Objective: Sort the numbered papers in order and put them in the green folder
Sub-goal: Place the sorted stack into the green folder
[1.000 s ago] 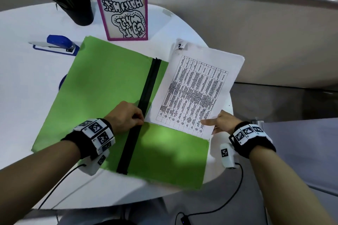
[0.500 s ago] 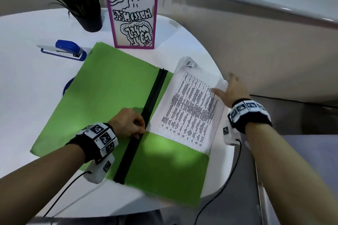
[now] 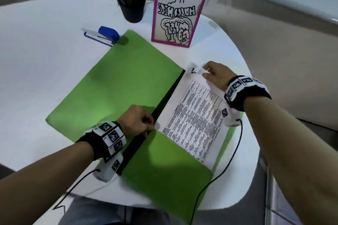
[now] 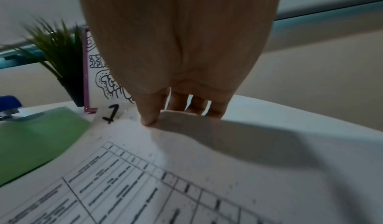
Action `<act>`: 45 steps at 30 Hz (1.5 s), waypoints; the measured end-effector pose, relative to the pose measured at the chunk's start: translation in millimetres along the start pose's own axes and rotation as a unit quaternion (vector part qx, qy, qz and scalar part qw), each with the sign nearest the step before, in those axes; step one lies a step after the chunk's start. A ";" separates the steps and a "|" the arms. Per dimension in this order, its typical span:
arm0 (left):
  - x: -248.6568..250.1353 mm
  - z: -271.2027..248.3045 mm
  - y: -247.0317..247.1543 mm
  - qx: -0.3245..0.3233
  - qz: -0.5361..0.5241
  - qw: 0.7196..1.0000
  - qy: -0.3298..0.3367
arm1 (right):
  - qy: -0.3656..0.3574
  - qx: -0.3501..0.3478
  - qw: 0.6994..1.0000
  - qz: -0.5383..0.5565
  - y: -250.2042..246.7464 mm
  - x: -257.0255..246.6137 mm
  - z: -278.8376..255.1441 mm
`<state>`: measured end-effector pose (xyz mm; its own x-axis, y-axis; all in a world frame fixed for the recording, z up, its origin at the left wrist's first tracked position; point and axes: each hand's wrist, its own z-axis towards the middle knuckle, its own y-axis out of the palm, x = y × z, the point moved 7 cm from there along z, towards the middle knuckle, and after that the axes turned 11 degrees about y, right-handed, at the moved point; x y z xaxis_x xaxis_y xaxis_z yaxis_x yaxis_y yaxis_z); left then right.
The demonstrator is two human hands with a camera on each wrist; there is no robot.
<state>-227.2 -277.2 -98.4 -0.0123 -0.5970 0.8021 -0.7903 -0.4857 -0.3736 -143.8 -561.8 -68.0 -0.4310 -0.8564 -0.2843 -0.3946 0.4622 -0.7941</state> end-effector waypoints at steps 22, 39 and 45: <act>79.5 65.9 -49.2 -0.006 0.346 0.928 0.139 | 0.106 0.141 0.978 0.112 24.7 38.0 -69.3; 104.2 169.5 -39.0 -0.050 0.379 0.913 0.142 | 0.072 0.090 0.980 0.165 23.6 34.6 -48.9; 78.6 154.8 -82.9 0.042 0.341 0.934 0.099 | 0.001 0.119 0.984 0.129 11.0 -12.9 -25.2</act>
<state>-67.9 -382.7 -76.6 -0.6149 -0.6605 0.4310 -0.5060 -0.0888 -0.8580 -163.0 -539.9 -59.5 -0.4939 -0.7166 -0.4925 -0.0702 0.5974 -0.7989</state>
